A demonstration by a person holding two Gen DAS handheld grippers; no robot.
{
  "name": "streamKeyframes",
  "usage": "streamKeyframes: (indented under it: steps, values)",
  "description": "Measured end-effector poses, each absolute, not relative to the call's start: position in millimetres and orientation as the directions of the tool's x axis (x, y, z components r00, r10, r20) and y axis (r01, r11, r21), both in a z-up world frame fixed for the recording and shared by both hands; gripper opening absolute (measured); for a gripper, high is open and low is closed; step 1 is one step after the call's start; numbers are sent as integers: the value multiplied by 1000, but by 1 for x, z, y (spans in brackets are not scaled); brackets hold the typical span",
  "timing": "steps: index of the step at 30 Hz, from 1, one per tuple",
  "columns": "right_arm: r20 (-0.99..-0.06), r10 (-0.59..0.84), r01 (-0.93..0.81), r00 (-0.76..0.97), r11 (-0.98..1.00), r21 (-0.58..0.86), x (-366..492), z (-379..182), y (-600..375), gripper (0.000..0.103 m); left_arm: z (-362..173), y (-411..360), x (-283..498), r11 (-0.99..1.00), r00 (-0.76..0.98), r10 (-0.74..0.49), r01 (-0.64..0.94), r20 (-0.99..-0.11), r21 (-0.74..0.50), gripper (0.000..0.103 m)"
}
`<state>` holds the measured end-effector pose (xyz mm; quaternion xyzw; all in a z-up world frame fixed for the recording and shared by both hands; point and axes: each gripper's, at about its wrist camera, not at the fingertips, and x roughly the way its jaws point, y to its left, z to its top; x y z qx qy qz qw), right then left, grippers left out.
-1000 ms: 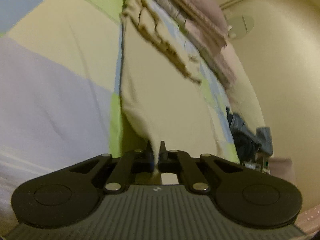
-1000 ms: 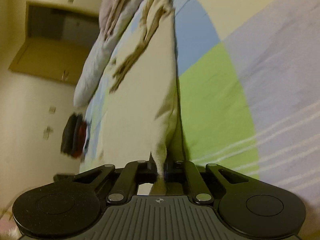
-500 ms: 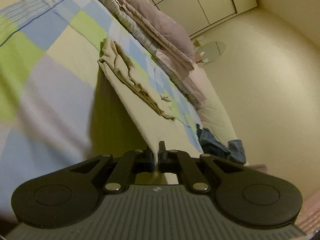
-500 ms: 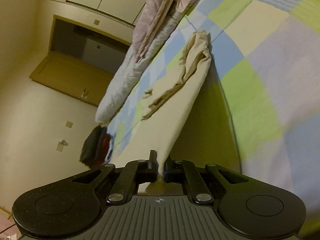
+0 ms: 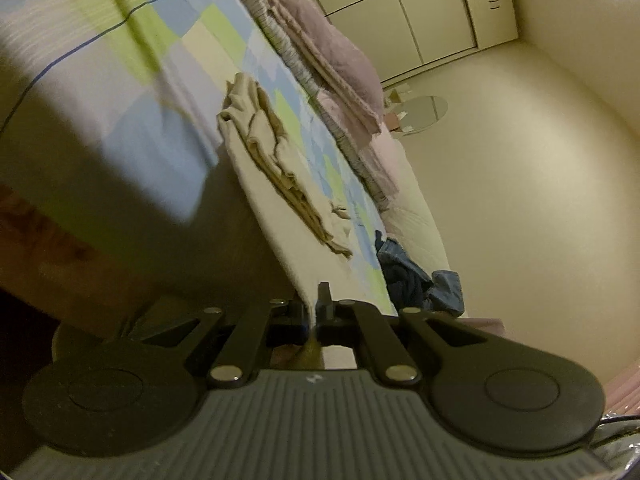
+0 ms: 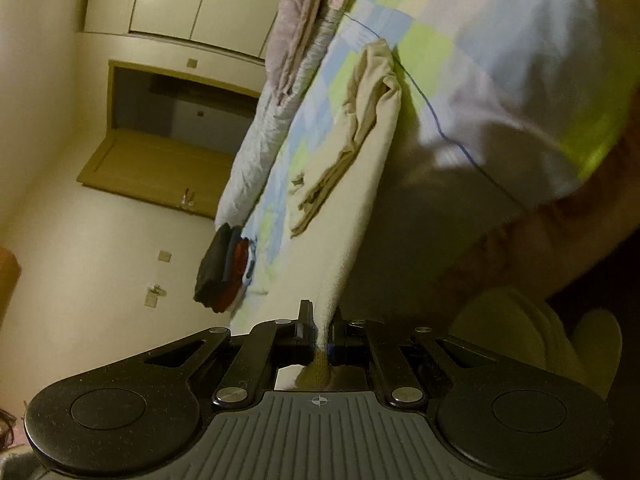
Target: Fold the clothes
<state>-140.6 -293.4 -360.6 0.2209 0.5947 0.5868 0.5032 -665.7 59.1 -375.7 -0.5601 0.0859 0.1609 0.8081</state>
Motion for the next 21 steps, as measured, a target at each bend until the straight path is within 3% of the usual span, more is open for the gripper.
streamKeyframes:
  steps: [6, 15, 17, 19, 20, 21]
  values:
    - [-328, 853, -376, -406, 171, 911, -129, -334, -283, 4, -356, 88, -651, 340, 946, 148, -322, -288, -884, 1]
    - [-287, 891, -478, -353, 92, 874, -63, -294, -155, 4, -326, 208, -554, 378, 952, 158, -305, -264, -874, 2]
    - [-312, 899, -477, -309, 137, 868, -41, -303, -113, 4, -333, 244, -525, 361, 947, 176, -317, -270, -877, 3]
    - [-354, 900, -460, -253, 210, 863, -18, -320, -69, 6, -349, 284, -501, 304, 935, 215, -339, -283, -890, 12]
    - [-388, 895, -452, -220, 259, 853, -8, -329, -49, 19, -357, 302, -491, 274, 927, 237, -350, -290, -896, 21]
    - [-424, 886, -445, -187, 308, 841, 1, -338, -29, 32, -363, 316, -484, 251, 908, 274, -385, -316, -888, 23]
